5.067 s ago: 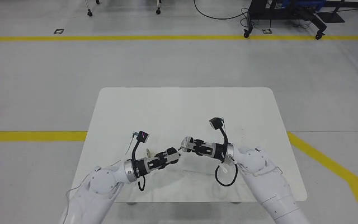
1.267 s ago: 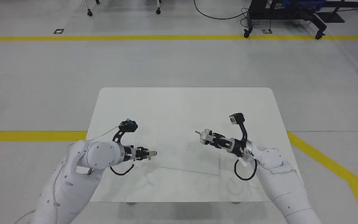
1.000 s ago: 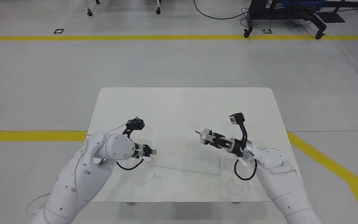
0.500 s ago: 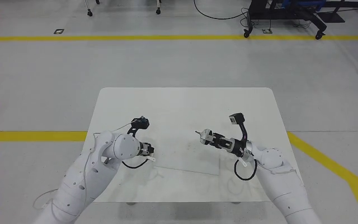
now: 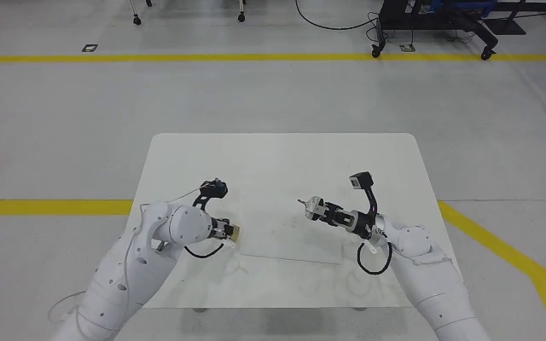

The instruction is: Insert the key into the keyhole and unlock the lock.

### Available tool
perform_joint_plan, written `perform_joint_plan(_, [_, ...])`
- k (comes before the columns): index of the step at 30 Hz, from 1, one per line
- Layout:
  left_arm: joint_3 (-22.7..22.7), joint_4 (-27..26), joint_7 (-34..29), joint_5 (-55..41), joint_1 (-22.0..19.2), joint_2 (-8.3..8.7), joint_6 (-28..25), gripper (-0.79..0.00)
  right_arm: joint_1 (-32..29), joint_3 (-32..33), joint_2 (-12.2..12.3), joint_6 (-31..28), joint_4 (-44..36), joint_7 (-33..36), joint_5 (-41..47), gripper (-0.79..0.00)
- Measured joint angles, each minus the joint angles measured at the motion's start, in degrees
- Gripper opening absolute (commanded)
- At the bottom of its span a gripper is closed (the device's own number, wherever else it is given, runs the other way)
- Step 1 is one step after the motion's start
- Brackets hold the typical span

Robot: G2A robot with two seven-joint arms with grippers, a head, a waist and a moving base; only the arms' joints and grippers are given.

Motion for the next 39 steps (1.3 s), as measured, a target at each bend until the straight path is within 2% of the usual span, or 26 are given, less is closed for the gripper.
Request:
perform_joint_plan(6, [-7.0, -4.5, 3.6, -6.7, 5.2, 1.32, -6.5, -0.785, 0.0, 0.0, 0.0, 0.0, 0.0, 0.0, 0.0, -0.785])
perform_joint_plan(8, [-10.4, -5.1, 7.2, -11.2, 8.0, 1.74, -11.0, -0.785, 0.0, 0.0, 0.0, 0.0, 0.0, 0.0, 0.0, -0.785])
perform_joint_plan(13, [-18.0, -4.1, 20.0, -25.1, 17.7, 2.36, -26.5, -0.785, 0.0, 0.0, 0.0, 0.0, 0.0, 0.0, 0.0, -0.785])
perform_joint_plan(16, [-20.4, -2.0, 23.8, -30.8, 22.6, 2.63, -36.1, -0.785, 0.0, 0.0, 0.0, 0.0, 0.0, 0.0, 0.0, -0.785])
perform_joint_plan(18, [-21.3, 0.3, 25.1, -33.2, 24.3, 2.73, -40.9, -0.785, 0.0, 0.0, 0.0, 0.0, 0.0, 0.0, 0.0, -0.785])
perform_joint_plan(20, [-21.5, 1.6, 25.4, -34.3, 24.9, 2.78, -42.4, -0.785, 0.0, 0.0, 0.0, 0.0, 0.0, 0.0, 0.0, -0.785])
perform_joint_plan(28, [-21.4, 1.7, 25.4, -34.4, 25.0, 2.77, -42.4, -0.785, 0.0, 0.0, 0.0, 0.0, 0.0, 0.0, 0.0, -0.785])
perform_joint_plan(32, [-18.8, 0.9, 23.8, -40.4, 25.4, 2.25, -39.7, -0.785, 0.0, 0.0, 0.0, 0.0, 0.0, 0.0, 0.0, -0.785])
perform_joint_plan(37, [-16.5, 0.4, 30.8, -38.2, 25.8, 1.58, -43.2, -0.785, -0.5, -0.4, 0.0, 2.9, -1.2, -3.1, -3.6, -0.785])
perform_joint_plan(39, [-16.0, 1.3, 31.7, -41.0, 25.0, 1.34, -46.2, -0.785, -0.5, -0.7, -0.1, 3.8, -1.7, -5.1, -4.9, -0.785])
